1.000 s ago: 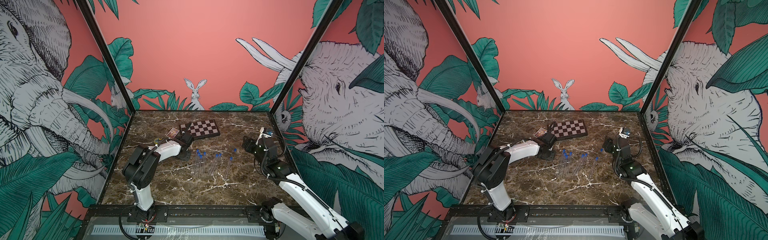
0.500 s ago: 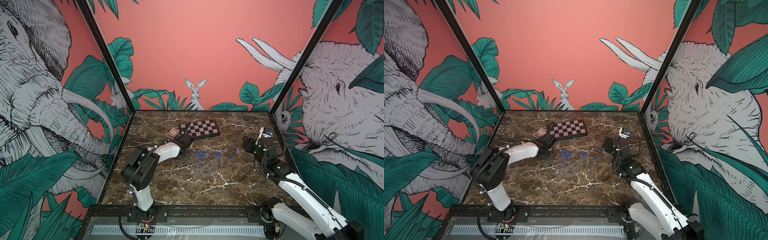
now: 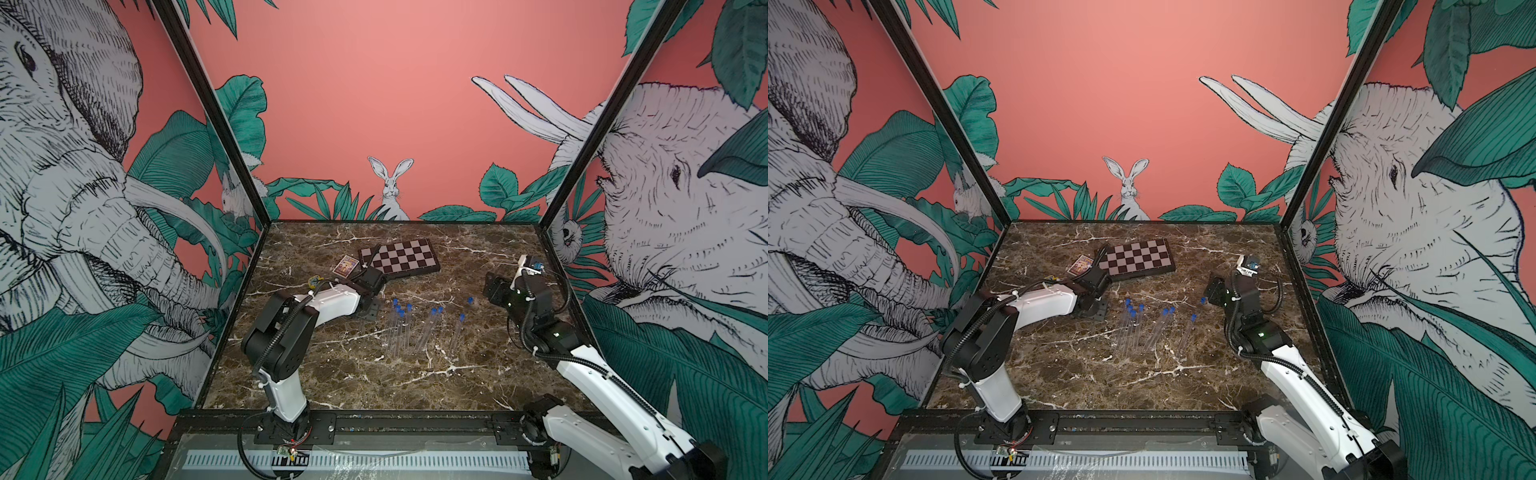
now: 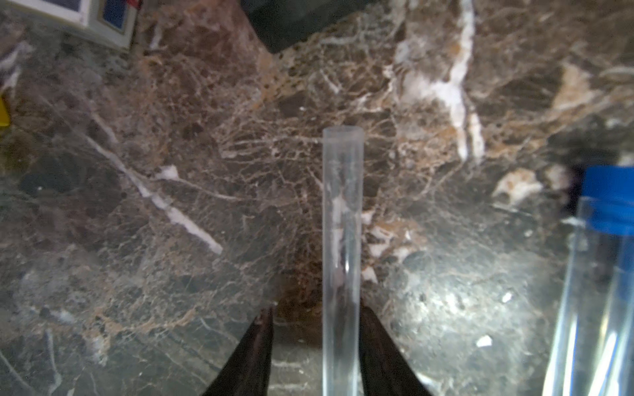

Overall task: Remove stoppers from test tubes
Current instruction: Place the test tube at the center of the board, then pick up the test tube at the center of the board.

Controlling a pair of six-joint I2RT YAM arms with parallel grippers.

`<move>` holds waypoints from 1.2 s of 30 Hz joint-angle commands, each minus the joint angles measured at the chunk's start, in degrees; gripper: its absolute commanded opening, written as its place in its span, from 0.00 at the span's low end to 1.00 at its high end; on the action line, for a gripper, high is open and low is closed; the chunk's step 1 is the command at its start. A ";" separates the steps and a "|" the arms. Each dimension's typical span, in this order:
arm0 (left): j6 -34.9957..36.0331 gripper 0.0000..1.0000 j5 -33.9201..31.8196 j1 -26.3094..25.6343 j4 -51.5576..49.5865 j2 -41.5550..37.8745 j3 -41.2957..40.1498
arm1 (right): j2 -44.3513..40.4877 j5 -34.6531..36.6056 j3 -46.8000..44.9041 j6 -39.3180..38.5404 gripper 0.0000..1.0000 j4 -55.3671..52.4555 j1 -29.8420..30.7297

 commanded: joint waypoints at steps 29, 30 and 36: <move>-2.73 0.33 6.33 -11.02 -12.21 -1.01 9.09 | -3.14 -1.89 1.50 0.22 0.77 -1.35 0.34; -2.76 0.33 6.15 -11.04 -12.20 -0.60 9.17 | -3.22 -1.85 1.37 0.26 0.77 -1.36 0.27; -2.80 0.35 6.26 -11.02 -11.91 2.42 10.00 | -3.41 -1.63 1.15 0.18 0.77 -1.40 0.26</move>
